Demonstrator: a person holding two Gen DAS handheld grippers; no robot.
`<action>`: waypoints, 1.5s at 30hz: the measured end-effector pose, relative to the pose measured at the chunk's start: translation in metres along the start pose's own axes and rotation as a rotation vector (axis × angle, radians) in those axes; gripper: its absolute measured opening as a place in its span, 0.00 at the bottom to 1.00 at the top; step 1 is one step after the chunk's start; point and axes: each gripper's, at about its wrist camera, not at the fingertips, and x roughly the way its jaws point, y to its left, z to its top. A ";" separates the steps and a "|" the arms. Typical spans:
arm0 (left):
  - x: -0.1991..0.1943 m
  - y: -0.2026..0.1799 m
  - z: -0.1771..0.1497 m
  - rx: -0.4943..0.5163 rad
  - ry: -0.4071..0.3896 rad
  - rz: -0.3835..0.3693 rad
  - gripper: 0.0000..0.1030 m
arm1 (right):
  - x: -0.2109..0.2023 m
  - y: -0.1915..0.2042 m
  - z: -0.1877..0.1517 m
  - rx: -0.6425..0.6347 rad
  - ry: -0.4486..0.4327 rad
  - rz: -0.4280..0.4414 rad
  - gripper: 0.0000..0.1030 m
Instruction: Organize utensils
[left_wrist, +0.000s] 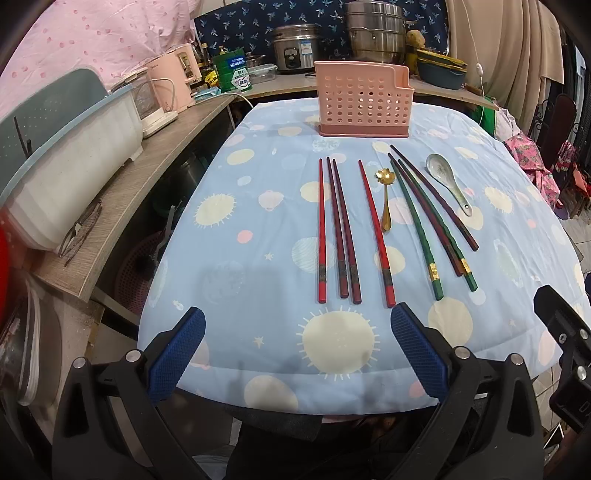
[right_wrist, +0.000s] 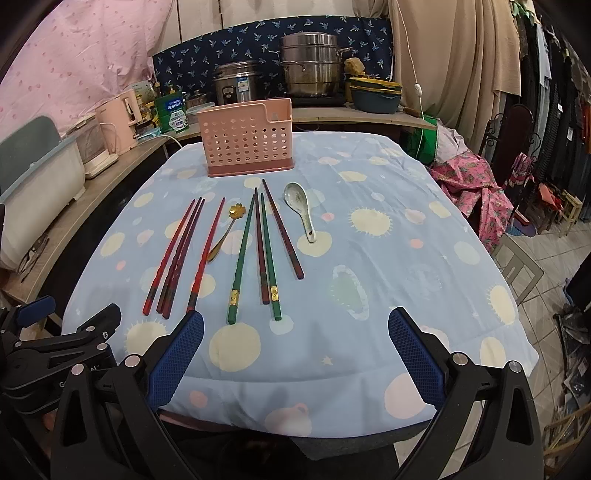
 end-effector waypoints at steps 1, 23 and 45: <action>0.000 -0.001 0.000 0.001 0.000 0.000 0.93 | 0.000 0.000 0.000 0.000 0.001 0.001 0.93; 0.001 -0.001 0.000 0.002 0.002 0.000 0.93 | 0.000 0.001 -0.001 0.001 0.003 0.002 0.93; 0.003 0.000 -0.005 -0.001 0.005 0.000 0.93 | -0.001 0.001 -0.002 0.004 0.003 0.004 0.93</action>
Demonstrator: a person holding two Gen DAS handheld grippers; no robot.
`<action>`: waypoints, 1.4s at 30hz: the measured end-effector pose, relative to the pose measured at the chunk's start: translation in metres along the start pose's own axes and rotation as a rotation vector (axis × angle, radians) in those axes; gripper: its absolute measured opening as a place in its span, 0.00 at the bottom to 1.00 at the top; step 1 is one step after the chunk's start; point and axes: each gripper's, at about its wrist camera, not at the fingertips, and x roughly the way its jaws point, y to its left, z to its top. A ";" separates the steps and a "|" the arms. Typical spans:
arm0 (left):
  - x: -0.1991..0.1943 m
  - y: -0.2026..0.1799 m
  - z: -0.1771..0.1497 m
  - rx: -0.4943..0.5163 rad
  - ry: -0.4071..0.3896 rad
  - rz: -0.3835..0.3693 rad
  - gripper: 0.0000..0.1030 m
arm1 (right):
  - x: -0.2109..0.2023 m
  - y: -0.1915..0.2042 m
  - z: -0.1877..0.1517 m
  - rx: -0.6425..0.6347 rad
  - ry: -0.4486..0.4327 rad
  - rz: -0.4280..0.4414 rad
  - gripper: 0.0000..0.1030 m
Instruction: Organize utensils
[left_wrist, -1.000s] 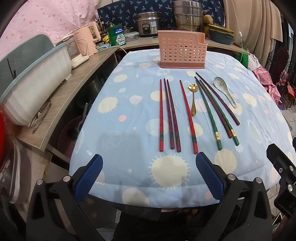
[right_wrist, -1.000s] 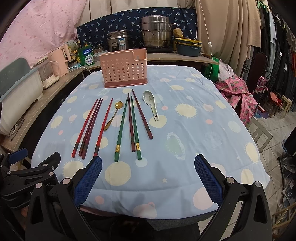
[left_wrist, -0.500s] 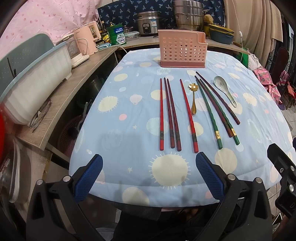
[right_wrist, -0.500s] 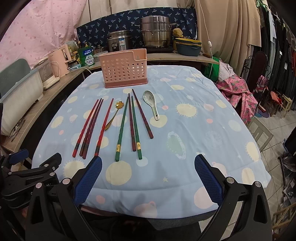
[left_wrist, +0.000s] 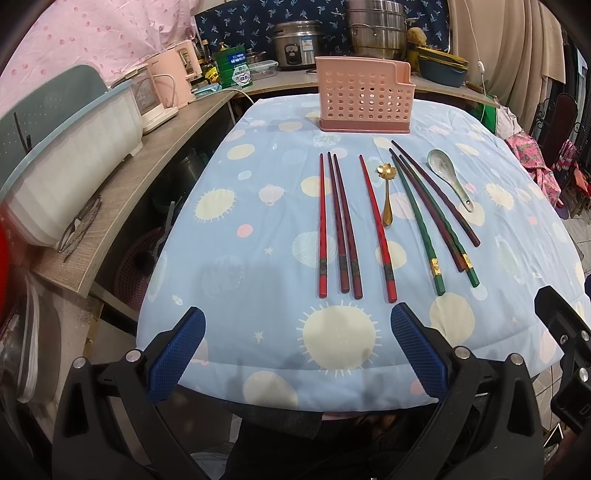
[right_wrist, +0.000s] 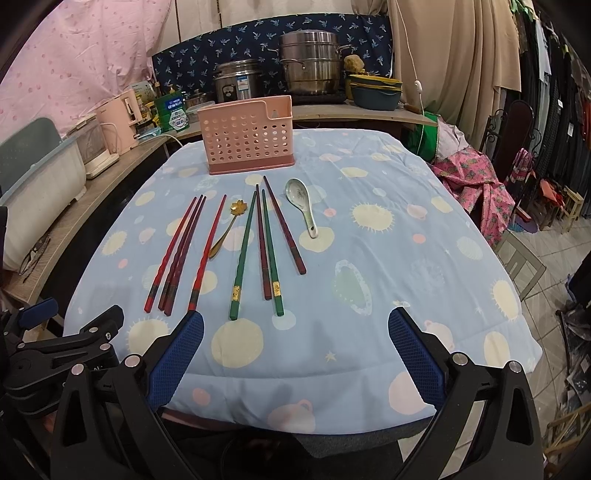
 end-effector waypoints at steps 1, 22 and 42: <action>0.000 0.000 0.000 0.000 0.000 0.000 0.93 | 0.000 0.000 0.000 0.000 0.000 0.000 0.93; 0.012 0.004 0.002 -0.013 0.023 -0.005 0.93 | 0.010 -0.008 -0.002 0.026 0.010 -0.007 0.93; 0.087 0.025 0.020 -0.074 0.103 -0.045 0.91 | 0.071 -0.020 0.014 0.054 0.056 -0.026 0.92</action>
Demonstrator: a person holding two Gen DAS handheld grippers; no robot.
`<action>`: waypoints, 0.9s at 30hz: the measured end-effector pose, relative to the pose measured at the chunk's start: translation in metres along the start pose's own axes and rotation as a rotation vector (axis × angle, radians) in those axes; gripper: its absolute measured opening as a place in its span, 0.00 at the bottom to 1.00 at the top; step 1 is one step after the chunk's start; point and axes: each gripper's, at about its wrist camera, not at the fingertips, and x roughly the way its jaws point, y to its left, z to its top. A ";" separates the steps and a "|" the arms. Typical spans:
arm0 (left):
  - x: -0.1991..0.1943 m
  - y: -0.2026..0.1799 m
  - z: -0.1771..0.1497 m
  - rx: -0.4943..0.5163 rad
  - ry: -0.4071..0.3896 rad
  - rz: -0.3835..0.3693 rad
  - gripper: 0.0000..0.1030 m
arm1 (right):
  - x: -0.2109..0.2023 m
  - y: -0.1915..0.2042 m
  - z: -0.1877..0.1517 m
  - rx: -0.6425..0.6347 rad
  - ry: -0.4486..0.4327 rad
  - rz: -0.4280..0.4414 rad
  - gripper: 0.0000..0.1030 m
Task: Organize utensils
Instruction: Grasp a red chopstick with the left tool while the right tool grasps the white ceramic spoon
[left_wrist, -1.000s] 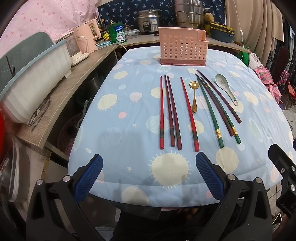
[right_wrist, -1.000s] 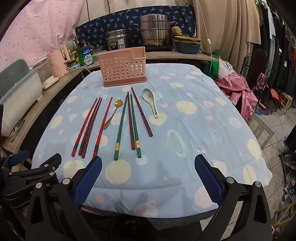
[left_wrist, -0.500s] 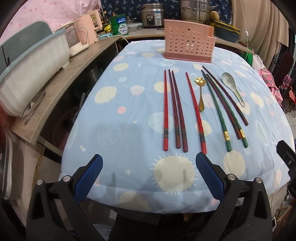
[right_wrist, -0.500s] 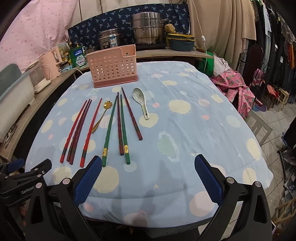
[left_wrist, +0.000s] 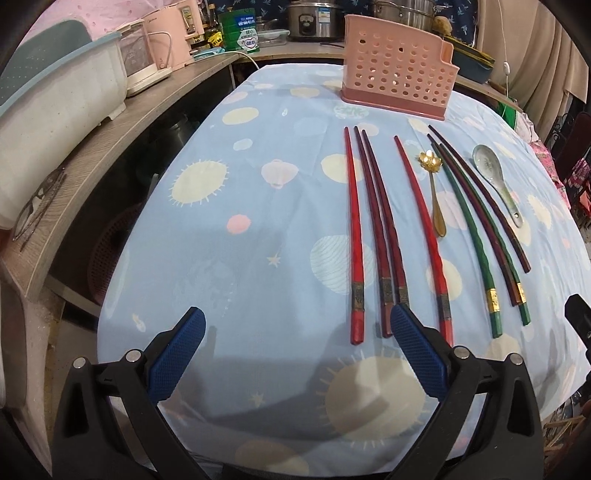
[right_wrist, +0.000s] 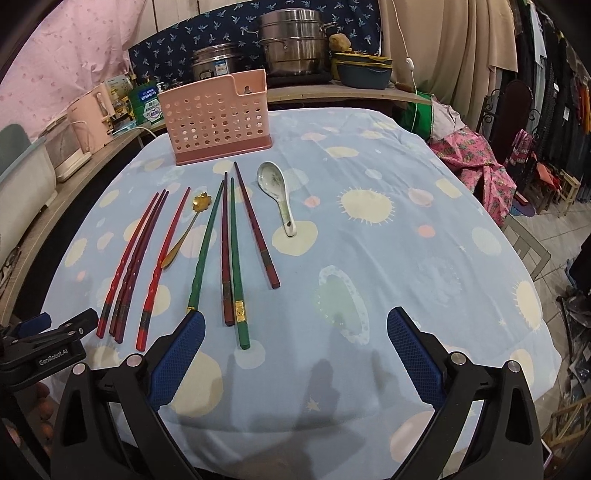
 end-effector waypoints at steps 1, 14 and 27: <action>0.002 0.000 0.001 0.000 0.001 -0.003 0.88 | 0.002 0.000 0.001 0.001 0.001 0.000 0.90; 0.016 -0.005 0.003 0.021 0.038 -0.072 0.33 | 0.042 -0.003 0.032 0.025 0.024 0.035 0.62; 0.017 -0.007 0.006 0.018 0.055 -0.132 0.10 | 0.102 -0.004 0.072 0.053 0.033 0.088 0.30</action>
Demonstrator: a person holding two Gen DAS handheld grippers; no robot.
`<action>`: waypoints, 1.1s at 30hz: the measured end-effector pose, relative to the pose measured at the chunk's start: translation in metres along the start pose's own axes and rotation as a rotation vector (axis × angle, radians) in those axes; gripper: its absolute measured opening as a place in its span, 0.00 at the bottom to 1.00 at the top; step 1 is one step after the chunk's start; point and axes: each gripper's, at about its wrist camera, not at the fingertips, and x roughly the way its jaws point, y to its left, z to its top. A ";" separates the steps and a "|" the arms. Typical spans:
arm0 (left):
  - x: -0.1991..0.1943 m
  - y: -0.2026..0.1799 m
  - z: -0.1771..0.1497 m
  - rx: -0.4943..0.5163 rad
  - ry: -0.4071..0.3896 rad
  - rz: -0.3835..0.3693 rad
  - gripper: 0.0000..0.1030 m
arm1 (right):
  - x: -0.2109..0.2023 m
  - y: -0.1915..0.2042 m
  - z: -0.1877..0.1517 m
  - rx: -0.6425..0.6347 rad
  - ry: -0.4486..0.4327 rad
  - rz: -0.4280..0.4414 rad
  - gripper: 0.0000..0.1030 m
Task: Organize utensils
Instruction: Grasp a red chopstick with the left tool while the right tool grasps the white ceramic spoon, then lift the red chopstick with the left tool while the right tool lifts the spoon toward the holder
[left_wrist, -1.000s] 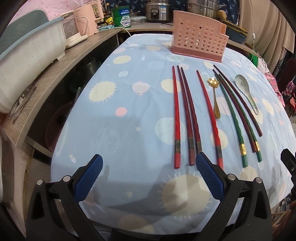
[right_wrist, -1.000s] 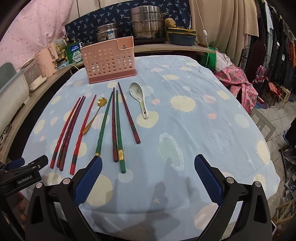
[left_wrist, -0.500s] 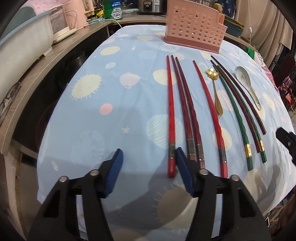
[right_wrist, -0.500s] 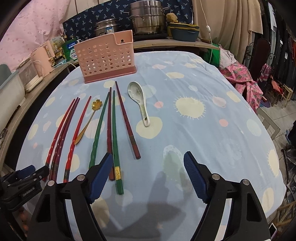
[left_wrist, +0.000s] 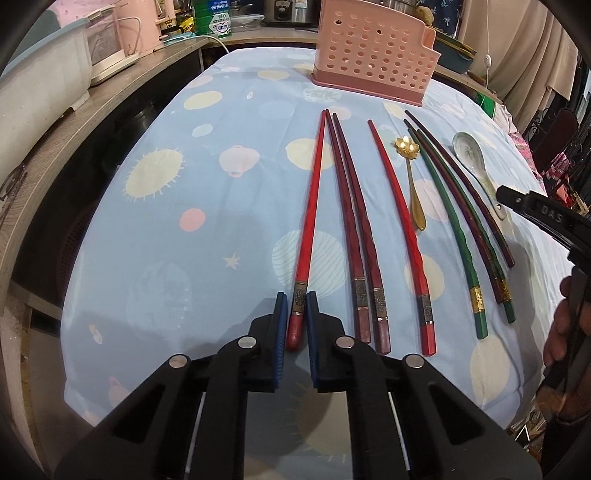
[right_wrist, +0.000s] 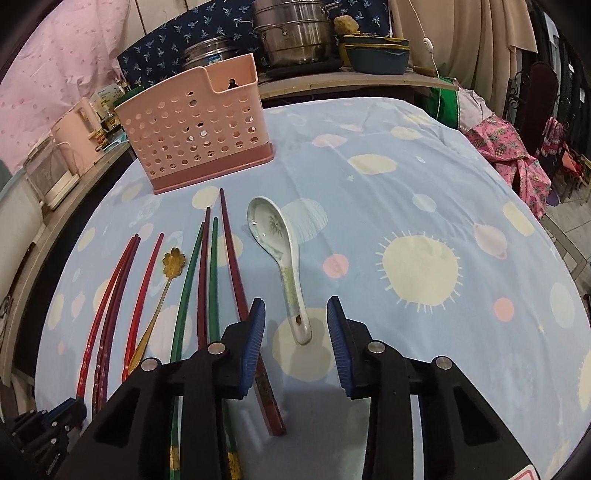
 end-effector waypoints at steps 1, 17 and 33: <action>0.000 0.000 0.000 -0.003 -0.001 -0.003 0.10 | 0.003 -0.001 0.001 0.003 0.002 0.002 0.29; -0.028 0.013 0.007 -0.041 -0.053 -0.058 0.07 | -0.027 -0.007 -0.003 0.044 -0.019 0.088 0.06; -0.130 0.027 0.119 -0.060 -0.403 -0.065 0.07 | -0.100 0.013 0.066 -0.044 -0.214 0.117 0.06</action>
